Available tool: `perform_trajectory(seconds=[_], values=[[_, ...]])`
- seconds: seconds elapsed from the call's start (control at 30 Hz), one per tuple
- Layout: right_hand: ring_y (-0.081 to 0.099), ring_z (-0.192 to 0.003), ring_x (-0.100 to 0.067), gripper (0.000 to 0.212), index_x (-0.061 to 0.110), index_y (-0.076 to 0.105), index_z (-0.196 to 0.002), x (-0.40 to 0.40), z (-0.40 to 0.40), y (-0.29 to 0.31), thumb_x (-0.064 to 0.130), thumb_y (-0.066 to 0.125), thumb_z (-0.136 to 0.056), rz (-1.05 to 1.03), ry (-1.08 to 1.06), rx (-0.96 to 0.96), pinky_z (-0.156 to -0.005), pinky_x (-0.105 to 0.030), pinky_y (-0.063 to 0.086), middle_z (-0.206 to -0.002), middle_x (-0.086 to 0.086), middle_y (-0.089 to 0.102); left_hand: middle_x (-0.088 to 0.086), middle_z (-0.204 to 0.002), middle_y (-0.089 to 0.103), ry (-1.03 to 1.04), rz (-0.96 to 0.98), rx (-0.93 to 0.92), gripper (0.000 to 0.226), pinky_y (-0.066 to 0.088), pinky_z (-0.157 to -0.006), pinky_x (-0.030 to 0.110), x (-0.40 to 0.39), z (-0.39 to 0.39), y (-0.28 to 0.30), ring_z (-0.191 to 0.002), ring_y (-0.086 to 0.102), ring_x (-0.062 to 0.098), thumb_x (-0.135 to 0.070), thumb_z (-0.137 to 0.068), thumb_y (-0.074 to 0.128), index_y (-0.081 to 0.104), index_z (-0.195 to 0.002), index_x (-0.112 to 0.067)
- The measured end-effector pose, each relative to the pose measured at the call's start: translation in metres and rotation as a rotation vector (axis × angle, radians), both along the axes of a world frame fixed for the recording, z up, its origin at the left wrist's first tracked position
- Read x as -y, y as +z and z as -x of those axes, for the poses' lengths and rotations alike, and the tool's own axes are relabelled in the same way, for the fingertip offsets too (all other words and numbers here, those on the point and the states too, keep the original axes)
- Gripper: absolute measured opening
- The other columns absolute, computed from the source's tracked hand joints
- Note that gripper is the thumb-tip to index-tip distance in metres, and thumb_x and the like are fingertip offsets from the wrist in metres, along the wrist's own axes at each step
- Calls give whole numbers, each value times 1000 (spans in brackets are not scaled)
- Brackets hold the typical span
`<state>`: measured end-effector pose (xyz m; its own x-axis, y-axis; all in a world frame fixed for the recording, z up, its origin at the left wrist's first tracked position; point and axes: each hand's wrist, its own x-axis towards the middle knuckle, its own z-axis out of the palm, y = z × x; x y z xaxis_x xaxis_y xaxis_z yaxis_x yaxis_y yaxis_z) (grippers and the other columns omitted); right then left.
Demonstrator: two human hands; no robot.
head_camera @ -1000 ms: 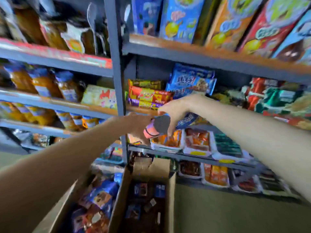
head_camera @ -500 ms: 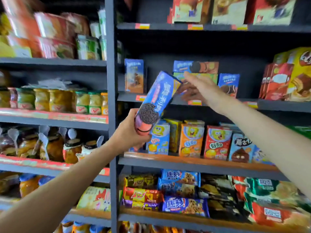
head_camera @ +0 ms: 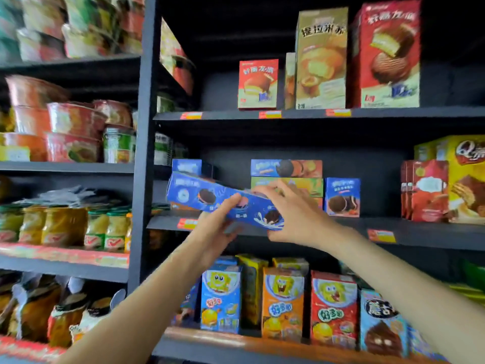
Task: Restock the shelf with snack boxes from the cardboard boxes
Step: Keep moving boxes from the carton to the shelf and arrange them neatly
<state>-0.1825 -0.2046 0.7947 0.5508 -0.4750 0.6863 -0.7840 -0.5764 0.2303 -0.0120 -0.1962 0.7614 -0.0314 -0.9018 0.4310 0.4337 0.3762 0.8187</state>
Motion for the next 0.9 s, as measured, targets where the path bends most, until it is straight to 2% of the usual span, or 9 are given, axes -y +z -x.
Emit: perform_trajectory(seconds=[0.07, 0.2, 0.3, 0.47, 0.53, 0.63, 0.73, 0.8, 0.9], values=[[49, -110, -34, 85, 20, 45, -133, 16, 20, 3, 26, 84, -57, 305, -111, -82, -90, -50, 43, -121, -8, 47, -2, -80, 70, 74, 26, -74, 22, 46, -67, 25, 12, -12, 6, -62, 59, 15, -24, -80, 64, 59, -101, -18], [48, -106, -34, 95, 19, 43, -126, 47, 49, 8, 21, 90, -44, 547, -100, -86, -89, -47, 41, -117, -9, 42, 4, -113, 57, 180, 56, -192, 52, 53, -70, 30, 29, -28, 24, -67, 65, 10, -10, -88, 58, 38, -136, -20], [40, -107, -29, 92, 18, 43, -124, 60, 60, 12, 18, 91, -46, 575, -13, -46, -82, -44, 47, -117, -10, 38, 1, -93, 62, 223, 82, -78, 46, 50, -74, 30, 37, -22, 34, -70, 63, 11, -9, -86, 60, 45, -128, -21], [46, -108, -19, 69, 14, 46, -118, 66, 76, 20, 17, 86, -62, 295, 166, 238, -77, -40, 55, -118, 0, 37, 3, -91, 68, 241, 100, 53, 28, 54, -72, 28, 49, -20, 50, -76, 67, 13, -21, -87, 63, 59, -113, -11], [54, -100, -11, 57, 20, 48, -112, 63, 82, 29, 25, 84, -67, 35, 236, 422, -79, -26, 51, -111, 7, 50, 3, -87, 71, 196, 100, 76, 20, 57, -71, 24, 51, -19, 55, -77, 69, 12, -28, -91, 58, 62, -97, -10], [57, -83, 2, 48, 24, 46, -105, 63, 87, 39, 29, 79, -71, -229, 257, 675, -66, -9, 48, -91, 18, 56, 6, -83, 70, 191, 68, 135, 25, 57, -71, 19, 58, -14, 59, -82, 67, 15, -28, -93, 53, 61, -91, -5], [56, -90, -9, 46, 17, 51, -107, 82, 92, 42, 34, 78, -73, -322, 177, 905, -80, -30, 51, -95, 8, 57, 8, -83, 63, 337, 28, 211, 15, 53, -61, 12, 78, -2, 57, -75, 64, 11, -17, -94, 53, 59, -85, -6], [59, -98, -18, 37, 18, 55, -96, 96, 92, 43, 36, 78, -73, -403, 128, 984, -88, -40, 52, -102, 0, 60, 8, -74, 60, 483, 15, 317, 23, 50, -66, 13, 95, 5, 55, -66, 61, 6, -8, -93, 53, 60, -70, -10], [59, -97, -22, 29, 15, 59, -92, 107, 90, 44, 36, 74, -78, -458, 10, 957, -85, -38, 50, -98, -3, 62, 12, -62, 59, 538, -68, 409, 40, 54, -72, 29, 120, 10, 49, -67, 59, 15, 0, -91, 52, 60, -53, -10]])
